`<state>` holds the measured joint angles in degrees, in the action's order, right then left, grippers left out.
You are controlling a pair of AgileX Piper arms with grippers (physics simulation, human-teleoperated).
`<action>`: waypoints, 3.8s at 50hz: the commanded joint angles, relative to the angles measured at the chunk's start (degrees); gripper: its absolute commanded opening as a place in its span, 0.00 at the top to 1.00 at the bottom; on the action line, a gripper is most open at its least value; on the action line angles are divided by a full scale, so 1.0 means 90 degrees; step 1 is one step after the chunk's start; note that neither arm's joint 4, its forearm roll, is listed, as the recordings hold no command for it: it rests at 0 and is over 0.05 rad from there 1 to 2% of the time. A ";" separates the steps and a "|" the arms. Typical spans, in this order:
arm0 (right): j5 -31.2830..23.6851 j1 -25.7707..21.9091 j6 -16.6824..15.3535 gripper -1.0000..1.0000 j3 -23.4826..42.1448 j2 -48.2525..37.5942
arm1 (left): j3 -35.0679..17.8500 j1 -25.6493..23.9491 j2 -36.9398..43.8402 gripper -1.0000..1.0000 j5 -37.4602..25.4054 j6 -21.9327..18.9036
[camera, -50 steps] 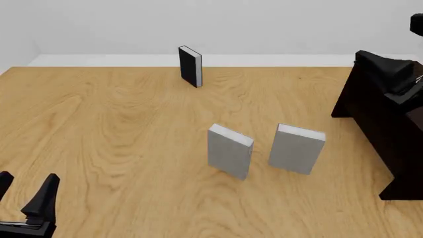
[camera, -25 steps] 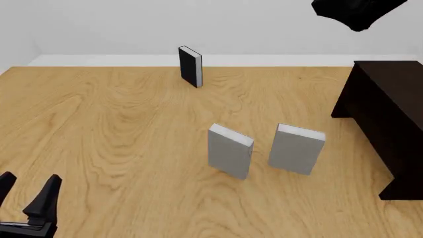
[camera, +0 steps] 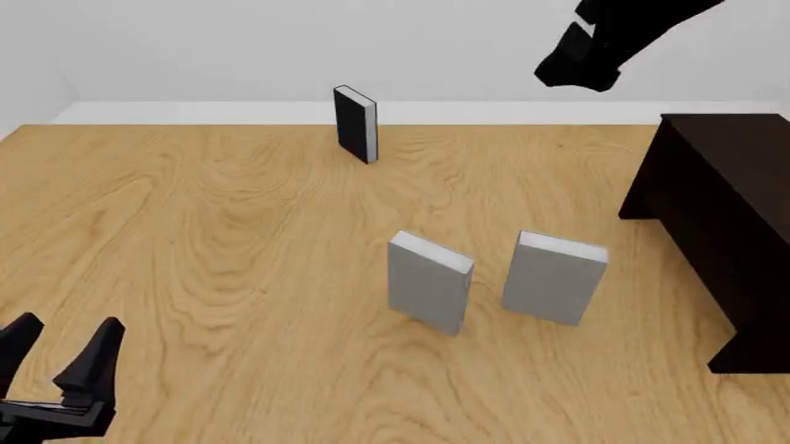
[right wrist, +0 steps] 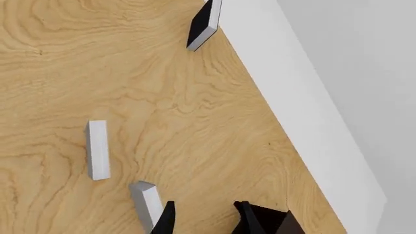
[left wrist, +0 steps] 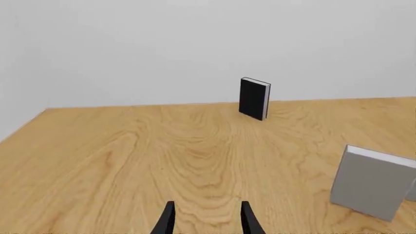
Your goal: Pick up the book on the right and place it on the cabinet shelf.
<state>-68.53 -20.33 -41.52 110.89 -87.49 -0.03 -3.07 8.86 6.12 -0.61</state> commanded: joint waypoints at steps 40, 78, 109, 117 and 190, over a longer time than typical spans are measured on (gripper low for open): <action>-0.0152 -0.0261 -0.0755 0.00 -0.1440 -0.1050 | 0.0003 -0.0183 -0.0166 0.00 -0.0532 0.0062; -0.0152 0.0149 -0.1315 0.00 -0.1431 -0.1613 | 0.0003 -0.0198 0.0058 0.00 -0.0385 0.0036; -0.0151 -0.0172 -0.0823 0.00 -0.1482 -0.1888 | 0.0003 -0.0245 -0.0079 0.00 -0.0647 0.0059; -0.0131 -0.0145 -0.0841 0.00 -0.1486 -0.2001 | 0.0003 -0.0249 -0.0121 0.00 -0.0700 0.0068; 0.0977 0.0403 -0.0821 0.00 -0.3221 -0.1846 | 0.0003 -0.0353 -0.0181 0.00 -0.0879 0.0138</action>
<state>-60.44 -17.20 -48.69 83.36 -104.22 0.00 -6.19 7.61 -1.37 0.59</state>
